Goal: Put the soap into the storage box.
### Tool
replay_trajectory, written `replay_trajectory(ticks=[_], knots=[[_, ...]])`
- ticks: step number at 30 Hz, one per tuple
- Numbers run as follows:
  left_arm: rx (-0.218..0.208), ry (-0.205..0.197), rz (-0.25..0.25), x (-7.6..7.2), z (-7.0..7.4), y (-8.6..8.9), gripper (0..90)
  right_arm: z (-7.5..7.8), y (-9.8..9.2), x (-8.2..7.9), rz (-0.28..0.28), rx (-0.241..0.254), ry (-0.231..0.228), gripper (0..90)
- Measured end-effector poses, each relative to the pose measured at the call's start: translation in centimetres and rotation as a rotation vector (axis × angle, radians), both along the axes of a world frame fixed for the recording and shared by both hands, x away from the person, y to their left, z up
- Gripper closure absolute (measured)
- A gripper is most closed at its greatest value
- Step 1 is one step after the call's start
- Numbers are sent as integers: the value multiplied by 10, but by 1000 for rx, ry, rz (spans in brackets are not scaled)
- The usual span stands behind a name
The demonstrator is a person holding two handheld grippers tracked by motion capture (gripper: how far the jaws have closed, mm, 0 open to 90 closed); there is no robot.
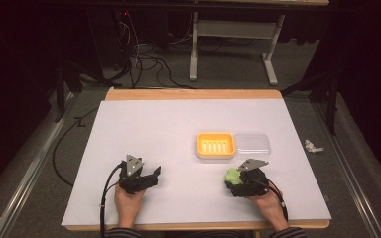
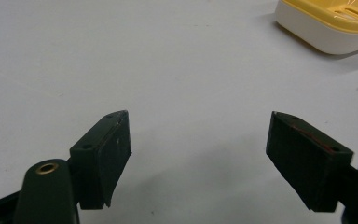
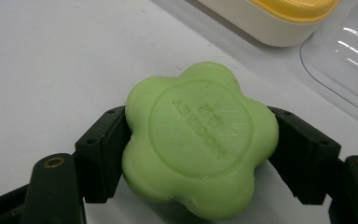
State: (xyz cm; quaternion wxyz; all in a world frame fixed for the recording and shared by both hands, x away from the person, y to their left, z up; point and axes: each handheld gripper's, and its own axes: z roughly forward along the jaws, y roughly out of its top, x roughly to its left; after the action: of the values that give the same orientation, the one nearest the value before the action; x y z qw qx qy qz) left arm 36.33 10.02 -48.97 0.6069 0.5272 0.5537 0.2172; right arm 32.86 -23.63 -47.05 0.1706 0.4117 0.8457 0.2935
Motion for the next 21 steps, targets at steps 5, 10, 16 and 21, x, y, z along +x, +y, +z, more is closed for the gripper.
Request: replay_trajectory(ticks=[5, 10, 16, 21], knots=[[3, 2, 1, 0, 0, 0, 225, 1, -2, 0, 12, 7, 2, 268], [4, 0, 2, 1, 0, 0, 225, 2, -3, -1, 20, 7, -5, 269], [1, 2, 3, 1, 0, 0, 226, 5, -3, -4, 36, 20, -32, 272], [1, 2, 3, 1, 0, 0, 225, 7, -5, -4, 37, 33, -38, 272]])
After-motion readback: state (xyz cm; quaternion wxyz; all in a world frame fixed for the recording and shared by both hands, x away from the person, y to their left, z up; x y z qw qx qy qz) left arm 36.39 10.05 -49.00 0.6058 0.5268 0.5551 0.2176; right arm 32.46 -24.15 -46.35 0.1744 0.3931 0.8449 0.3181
